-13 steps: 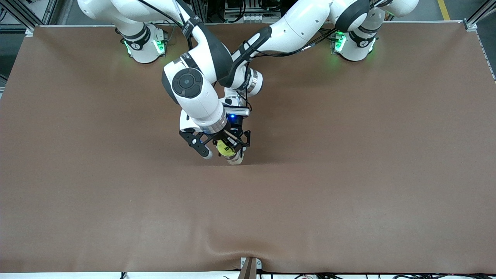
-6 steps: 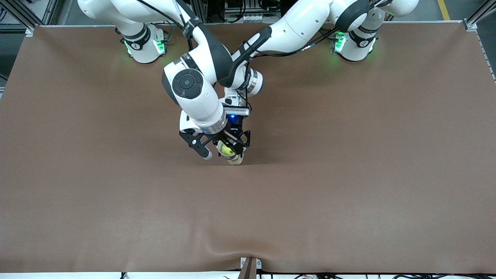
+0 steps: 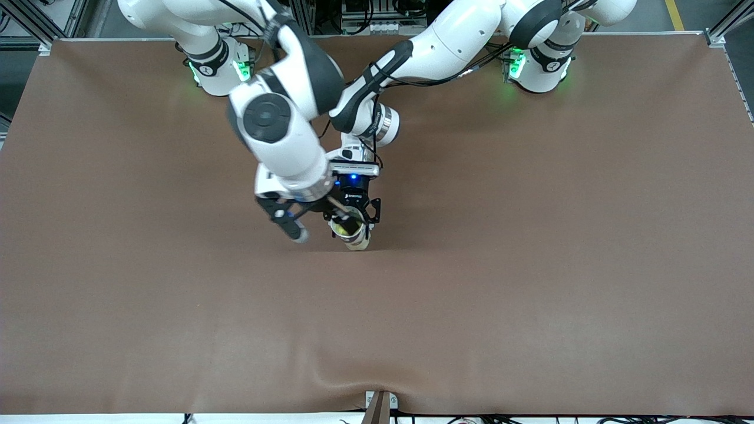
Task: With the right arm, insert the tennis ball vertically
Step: 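Lower the ball into the can and open the right gripper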
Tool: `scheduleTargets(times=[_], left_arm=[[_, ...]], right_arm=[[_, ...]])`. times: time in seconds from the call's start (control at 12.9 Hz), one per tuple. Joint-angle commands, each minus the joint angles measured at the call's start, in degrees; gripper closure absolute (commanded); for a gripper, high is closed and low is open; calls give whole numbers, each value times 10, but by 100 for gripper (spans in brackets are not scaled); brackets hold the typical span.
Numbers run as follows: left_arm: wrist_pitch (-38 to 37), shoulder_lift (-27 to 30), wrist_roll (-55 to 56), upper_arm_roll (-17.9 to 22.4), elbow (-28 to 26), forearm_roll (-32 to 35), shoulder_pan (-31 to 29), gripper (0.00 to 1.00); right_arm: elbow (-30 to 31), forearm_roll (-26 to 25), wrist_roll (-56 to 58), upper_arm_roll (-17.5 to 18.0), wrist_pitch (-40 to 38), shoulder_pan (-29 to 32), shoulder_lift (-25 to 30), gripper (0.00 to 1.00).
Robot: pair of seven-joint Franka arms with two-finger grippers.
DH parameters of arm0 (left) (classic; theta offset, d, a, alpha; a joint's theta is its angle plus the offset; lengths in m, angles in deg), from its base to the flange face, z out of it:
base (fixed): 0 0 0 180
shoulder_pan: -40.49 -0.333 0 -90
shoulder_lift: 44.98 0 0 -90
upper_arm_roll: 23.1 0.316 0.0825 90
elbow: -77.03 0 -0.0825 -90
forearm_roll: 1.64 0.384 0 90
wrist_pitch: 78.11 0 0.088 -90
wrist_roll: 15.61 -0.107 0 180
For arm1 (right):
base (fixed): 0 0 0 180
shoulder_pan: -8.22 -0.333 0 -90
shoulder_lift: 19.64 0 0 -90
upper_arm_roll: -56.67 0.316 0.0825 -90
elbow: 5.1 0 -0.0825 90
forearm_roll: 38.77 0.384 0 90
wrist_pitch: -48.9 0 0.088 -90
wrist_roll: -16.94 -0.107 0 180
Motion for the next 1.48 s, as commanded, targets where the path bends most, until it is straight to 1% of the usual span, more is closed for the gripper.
scheduleTargets(times=[0.0, 0.08, 0.16, 0.31, 0.54, 0.7, 0.86, 0.93, 1.09, 1.17, 1.32, 1.4], left_arm=[[-7, -26, 5, -5, 31, 19, 1, 15], [-7, -26, 5, -5, 31, 19, 1, 13], [-7, -26, 5, -5, 31, 19, 1, 8], [-7, -25, 4, -5, 31, 19, 2, 0], [-7, -23, 4, -5, 31, 17, 6, 0], [-7, -21, 3, -6, 31, 13, 7, 0], [-7, -19, -4, -10, 31, 9, 7, 0], [-7, -18, -8, -10, 31, -3, 7, 0], [-7, -17, -10, -10, 31, -9, 7, 0], [-7, -14, -11, -10, 29, -11, 7, 0], [-7, -18, -10, -9, 27, -10, 7, 0], [-7, -17, -11, -8, 25, -10, 6, 0]], right_arm=[[-22, -1, 75, -2, -69, 48, 37, 0], [-22, -1, 99, -2, -86, 62, 54, 0], [-22, -1, 131, -1, -108, 80, 72, 0], [-22, -4, 221, -3, -164, 105, 110, 0], [-22, -34, 372, -15, -231, 147, 162, 0], [-21, -42, 475, -24, -260, 181, 188, 0], [-21, -44, 567, -40, -289, 211, 200, 0], [-21, -55, 608, -49, -299, 219, 206, 0], [-19, -102, 693, -61, -304, 221, 224, 0], [-18, -113, 724, -70, -309, 221, 230, 0], [-16, -113, 747, -89, -328, 221, 237, 0], [-8, -112, 750, -90, -332, 221, 245, 0]])
